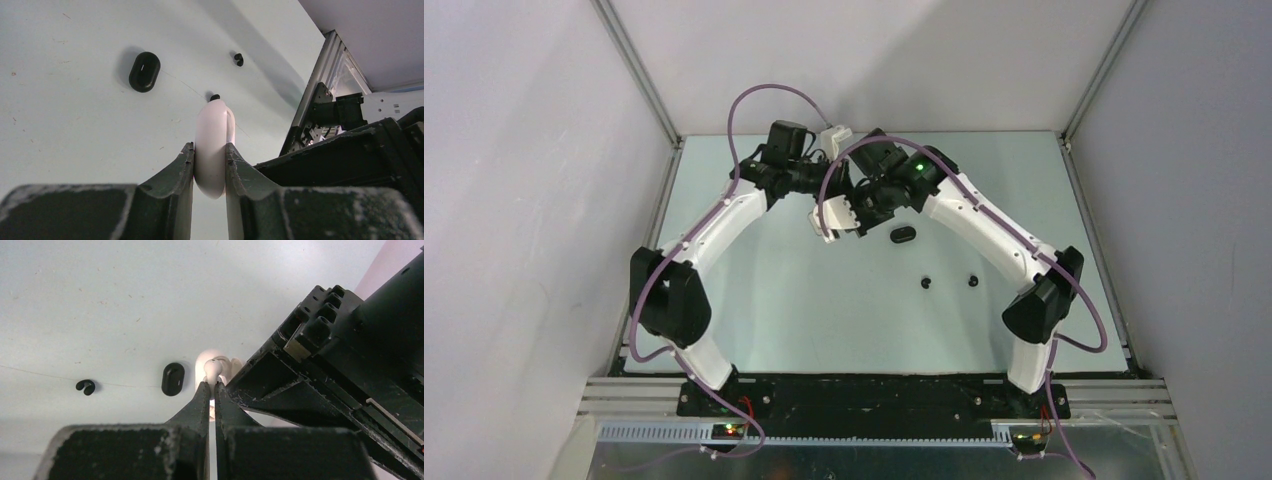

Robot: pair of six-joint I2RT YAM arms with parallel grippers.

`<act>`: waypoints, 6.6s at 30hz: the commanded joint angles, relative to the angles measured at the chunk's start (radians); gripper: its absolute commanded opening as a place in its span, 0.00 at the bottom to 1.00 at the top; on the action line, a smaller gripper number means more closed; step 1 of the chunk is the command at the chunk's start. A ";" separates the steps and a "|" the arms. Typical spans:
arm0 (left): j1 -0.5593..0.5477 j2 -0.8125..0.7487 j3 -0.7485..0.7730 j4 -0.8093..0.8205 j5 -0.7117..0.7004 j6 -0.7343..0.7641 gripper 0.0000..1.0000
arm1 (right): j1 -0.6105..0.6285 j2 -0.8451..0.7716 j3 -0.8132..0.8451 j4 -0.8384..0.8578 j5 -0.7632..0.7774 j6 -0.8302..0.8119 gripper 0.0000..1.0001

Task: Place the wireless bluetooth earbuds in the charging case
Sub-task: Place the earbud in the charging case.

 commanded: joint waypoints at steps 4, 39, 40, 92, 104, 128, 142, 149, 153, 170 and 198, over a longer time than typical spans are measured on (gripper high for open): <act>0.003 -0.003 0.039 0.030 0.033 -0.012 0.00 | 0.013 0.000 -0.003 0.074 0.060 0.022 0.00; 0.028 0.036 0.058 0.049 0.131 -0.068 0.00 | 0.037 -0.016 -0.055 0.107 0.254 0.025 0.00; 0.029 0.038 0.059 0.049 0.133 -0.069 0.00 | 0.036 -0.017 -0.055 0.106 0.261 0.030 0.00; 0.061 0.104 0.064 0.131 0.240 -0.193 0.00 | 0.004 -0.141 -0.184 0.267 0.245 0.072 0.00; 0.061 0.100 0.059 0.142 0.242 -0.201 0.00 | 0.002 -0.128 -0.122 0.140 0.101 0.109 0.00; 0.061 0.086 0.051 0.144 0.244 -0.184 0.00 | 0.014 -0.099 -0.111 0.220 0.179 0.071 0.00; 0.061 0.071 0.050 0.144 0.266 -0.174 0.00 | 0.010 -0.088 -0.147 0.234 0.178 0.050 0.00; 0.060 0.064 0.051 0.144 0.280 -0.161 0.00 | 0.004 -0.086 -0.177 0.210 0.144 0.027 0.00; 0.061 0.069 0.055 0.143 0.298 -0.162 0.00 | 0.002 -0.084 -0.182 0.210 0.121 0.014 0.00; 0.058 0.070 0.056 0.145 0.313 -0.159 0.00 | 0.008 -0.128 -0.321 0.383 0.268 -0.135 0.00; 0.065 0.057 0.038 0.144 0.274 -0.149 0.00 | -0.136 -0.239 -0.092 0.164 -0.071 0.441 0.35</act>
